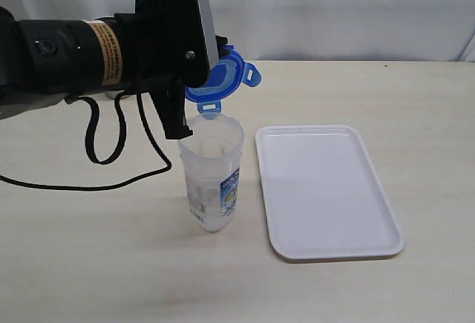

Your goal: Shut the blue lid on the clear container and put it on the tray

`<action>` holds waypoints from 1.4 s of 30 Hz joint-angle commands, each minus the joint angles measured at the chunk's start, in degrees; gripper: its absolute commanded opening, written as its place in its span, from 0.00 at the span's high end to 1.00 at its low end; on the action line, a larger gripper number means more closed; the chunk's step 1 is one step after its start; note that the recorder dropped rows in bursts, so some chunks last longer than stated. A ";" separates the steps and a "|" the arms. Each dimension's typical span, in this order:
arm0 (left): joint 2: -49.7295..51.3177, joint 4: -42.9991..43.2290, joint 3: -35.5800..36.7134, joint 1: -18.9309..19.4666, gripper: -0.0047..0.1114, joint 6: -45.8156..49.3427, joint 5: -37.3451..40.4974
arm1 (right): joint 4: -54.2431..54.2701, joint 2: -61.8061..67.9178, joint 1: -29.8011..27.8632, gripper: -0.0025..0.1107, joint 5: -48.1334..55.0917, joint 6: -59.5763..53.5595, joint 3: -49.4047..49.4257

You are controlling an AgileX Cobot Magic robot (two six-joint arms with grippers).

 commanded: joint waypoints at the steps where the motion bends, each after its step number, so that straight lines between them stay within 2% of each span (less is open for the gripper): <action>1: -0.33 -0.26 0.08 -0.19 0.96 3.10 -0.64 | 0.23 -0.25 0.12 0.94 -0.74 -0.15 0.09; 5: -0.33 -0.26 0.08 -0.79 0.96 3.35 1.89 | 0.23 -0.25 0.12 0.94 -0.74 -0.15 0.09; 35: -2.16 -0.51 0.08 -0.79 0.96 2.11 2.42 | 0.23 -0.25 0.12 0.94 -0.74 -0.15 0.09; 42: -2.16 0.01 0.08 -4.29 0.96 1.62 3.36 | 0.23 -0.25 0.12 0.94 -0.74 -0.15 0.09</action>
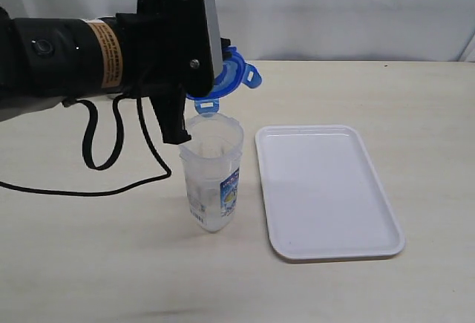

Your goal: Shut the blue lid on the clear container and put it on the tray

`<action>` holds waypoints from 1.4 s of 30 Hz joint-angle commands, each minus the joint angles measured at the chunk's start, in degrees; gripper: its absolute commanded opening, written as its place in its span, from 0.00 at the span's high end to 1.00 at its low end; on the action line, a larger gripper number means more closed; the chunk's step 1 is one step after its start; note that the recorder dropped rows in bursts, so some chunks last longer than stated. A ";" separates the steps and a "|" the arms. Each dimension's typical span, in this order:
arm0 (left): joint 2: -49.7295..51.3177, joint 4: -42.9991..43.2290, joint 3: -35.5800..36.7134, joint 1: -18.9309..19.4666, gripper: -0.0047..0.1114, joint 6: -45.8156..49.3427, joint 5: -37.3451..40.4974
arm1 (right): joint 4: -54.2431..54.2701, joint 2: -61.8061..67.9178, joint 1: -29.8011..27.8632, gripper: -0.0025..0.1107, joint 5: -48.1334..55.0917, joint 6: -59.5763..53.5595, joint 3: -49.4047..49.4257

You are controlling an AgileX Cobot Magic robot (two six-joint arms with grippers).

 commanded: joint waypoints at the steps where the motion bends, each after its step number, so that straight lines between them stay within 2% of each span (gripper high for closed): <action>1: -0.42 0.01 0.08 -1.92 0.96 -0.74 0.47 | 0.23 -0.25 0.12 0.94 -0.74 -0.15 0.09; 5: -0.42 0.01 0.08 -2.24 0.96 -0.74 4.17 | 0.23 -0.25 0.12 0.94 -0.74 -0.15 0.09; 11: -0.42 0.11 0.08 -6.33 0.96 -0.63 5.90 | 0.23 -0.25 0.12 0.94 -0.74 -0.15 0.09; 16: -0.42 0.11 0.08 -6.33 0.96 -0.49 9.79 | 0.23 -0.25 0.12 0.94 -0.74 -0.15 0.09; 29: -0.42 -2.48 0.08 -6.33 0.96 -0.49 11.38 | 0.23 -0.25 0.12 0.94 -0.74 -0.15 0.09; 42: -0.42 -1.73 0.08 -6.33 0.96 -0.11 9.47 | 0.23 -0.25 0.12 0.94 -0.74 -0.15 0.09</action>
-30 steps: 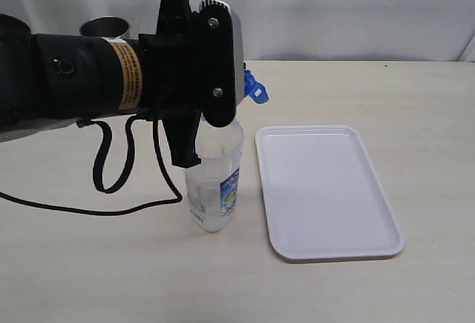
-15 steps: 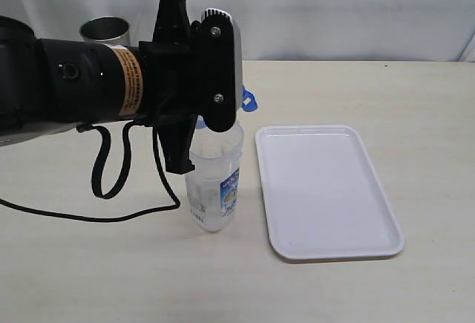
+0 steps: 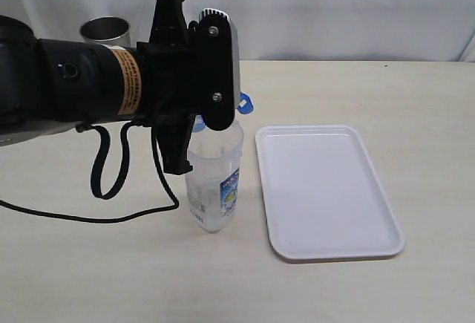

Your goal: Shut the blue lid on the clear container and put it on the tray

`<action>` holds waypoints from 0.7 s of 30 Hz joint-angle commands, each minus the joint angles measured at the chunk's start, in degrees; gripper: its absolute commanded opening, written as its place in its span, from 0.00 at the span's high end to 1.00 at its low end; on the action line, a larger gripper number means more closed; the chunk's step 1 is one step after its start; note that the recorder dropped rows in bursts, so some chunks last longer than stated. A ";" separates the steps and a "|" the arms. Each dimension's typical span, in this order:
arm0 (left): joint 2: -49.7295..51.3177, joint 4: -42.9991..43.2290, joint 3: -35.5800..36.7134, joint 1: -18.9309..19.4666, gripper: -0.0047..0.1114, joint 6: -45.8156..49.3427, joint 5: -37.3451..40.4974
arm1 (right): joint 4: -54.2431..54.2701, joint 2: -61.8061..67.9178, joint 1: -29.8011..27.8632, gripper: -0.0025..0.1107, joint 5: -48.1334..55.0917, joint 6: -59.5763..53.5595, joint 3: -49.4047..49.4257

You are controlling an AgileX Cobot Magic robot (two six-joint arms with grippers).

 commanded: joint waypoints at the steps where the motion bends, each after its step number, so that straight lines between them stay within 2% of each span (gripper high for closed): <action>1: -0.42 0.44 0.08 -0.19 0.96 -0.11 -2.57 | 0.23 -0.25 0.12 0.94 -0.74 -0.15 0.09; 13: -0.31 9.02 0.08 0.01 0.96 -0.11 -3.99 | 0.23 -0.25 0.12 0.94 -0.74 -0.15 0.09; 21: -0.43 9.41 0.08 -0.10 0.96 -0.11 -2.77 | 0.23 -0.25 0.12 0.94 -0.74 -0.15 0.09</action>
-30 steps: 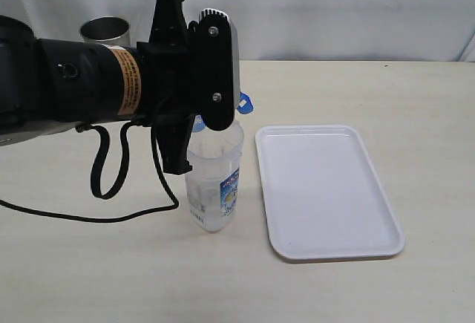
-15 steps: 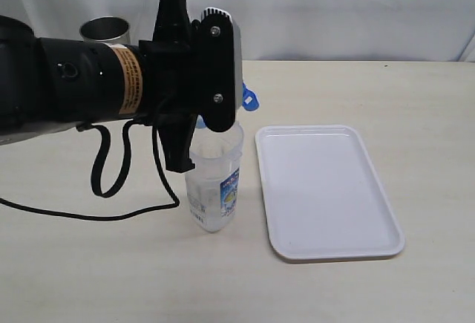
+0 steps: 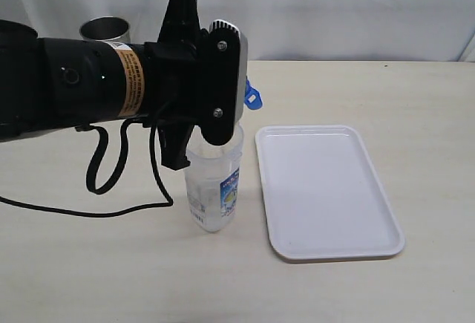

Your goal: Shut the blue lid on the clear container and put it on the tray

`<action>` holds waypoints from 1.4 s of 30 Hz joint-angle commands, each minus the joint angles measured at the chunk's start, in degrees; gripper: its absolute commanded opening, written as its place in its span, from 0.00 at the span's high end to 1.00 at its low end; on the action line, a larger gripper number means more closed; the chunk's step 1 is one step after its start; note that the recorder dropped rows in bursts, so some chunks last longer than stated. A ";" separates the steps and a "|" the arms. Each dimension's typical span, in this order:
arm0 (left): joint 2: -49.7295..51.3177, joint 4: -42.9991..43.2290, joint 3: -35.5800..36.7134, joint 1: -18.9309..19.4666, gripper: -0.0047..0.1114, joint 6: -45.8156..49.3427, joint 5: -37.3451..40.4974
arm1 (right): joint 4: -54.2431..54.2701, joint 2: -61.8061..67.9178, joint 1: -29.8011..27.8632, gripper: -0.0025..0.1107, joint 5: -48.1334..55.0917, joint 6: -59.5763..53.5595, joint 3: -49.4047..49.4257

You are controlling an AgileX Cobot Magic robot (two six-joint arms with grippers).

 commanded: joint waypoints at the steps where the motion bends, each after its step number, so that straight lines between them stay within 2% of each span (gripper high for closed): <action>1: -0.43 0.12 0.08 -0.10 0.96 -0.34 0.72 | 0.23 -0.25 0.12 0.94 -0.74 -0.15 0.09; 29: -2.79 -3.72 -0.02 -0.10 0.96 -2.24 0.24 | 0.23 -0.25 0.12 0.94 -0.74 -0.15 0.09; 37: -2.79 -5.00 -0.02 -3.61 0.96 -1.87 4.37 | 0.23 -0.25 0.12 0.94 -0.74 -0.15 0.09; 42: -2.79 -5.00 -0.02 -4.17 0.96 -1.87 5.23 | 0.23 -0.25 0.12 0.94 -0.74 -0.15 0.09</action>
